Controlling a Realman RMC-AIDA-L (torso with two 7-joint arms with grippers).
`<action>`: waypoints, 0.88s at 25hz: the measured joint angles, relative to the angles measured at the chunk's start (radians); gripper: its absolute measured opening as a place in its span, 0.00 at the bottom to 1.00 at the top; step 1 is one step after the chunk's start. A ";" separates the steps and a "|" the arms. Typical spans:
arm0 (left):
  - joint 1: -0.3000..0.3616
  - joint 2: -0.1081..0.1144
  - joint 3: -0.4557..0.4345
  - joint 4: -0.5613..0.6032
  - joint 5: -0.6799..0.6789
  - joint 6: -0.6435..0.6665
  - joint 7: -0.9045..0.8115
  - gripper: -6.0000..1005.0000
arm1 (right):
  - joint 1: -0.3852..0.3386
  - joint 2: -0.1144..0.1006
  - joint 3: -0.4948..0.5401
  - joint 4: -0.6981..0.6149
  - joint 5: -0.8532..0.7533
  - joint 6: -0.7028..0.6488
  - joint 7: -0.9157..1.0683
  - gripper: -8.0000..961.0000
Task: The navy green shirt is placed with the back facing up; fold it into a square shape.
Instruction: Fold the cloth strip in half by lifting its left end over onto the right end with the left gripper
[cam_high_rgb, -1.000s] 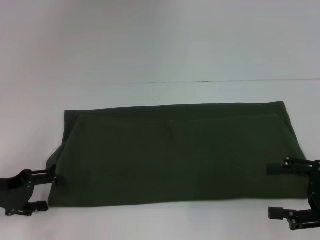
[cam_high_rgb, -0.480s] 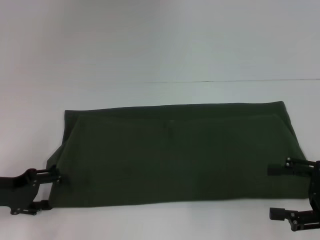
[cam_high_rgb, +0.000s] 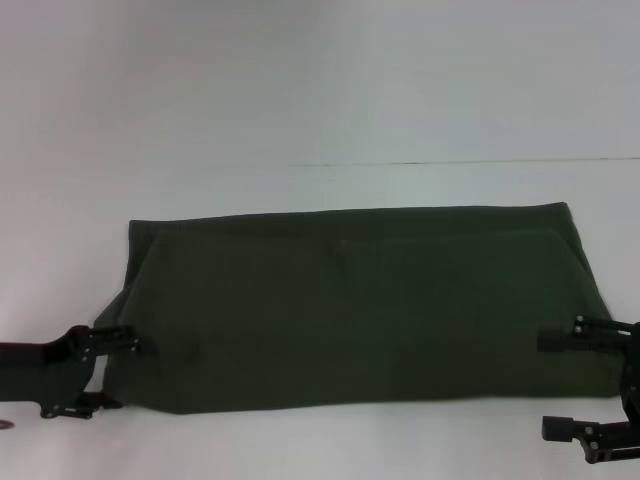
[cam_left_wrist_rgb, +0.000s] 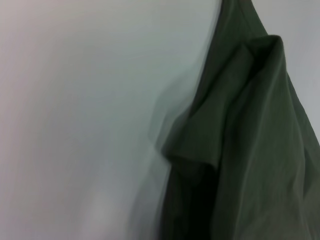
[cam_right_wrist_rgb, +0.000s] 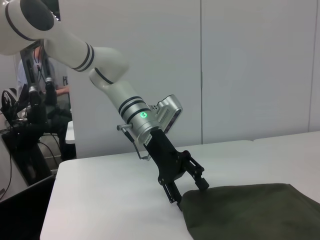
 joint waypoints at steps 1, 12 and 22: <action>-0.001 0.000 0.000 -0.001 0.000 0.000 0.000 0.90 | 0.000 0.000 0.000 0.000 0.000 0.000 0.000 0.95; -0.012 -0.004 -0.006 -0.032 -0.023 -0.058 0.004 0.90 | 0.000 0.000 0.004 -0.001 0.004 -0.002 0.005 0.95; -0.025 -0.009 0.001 -0.053 -0.038 -0.080 0.003 0.90 | 0.000 -0.002 0.015 -0.006 0.005 -0.017 0.010 0.95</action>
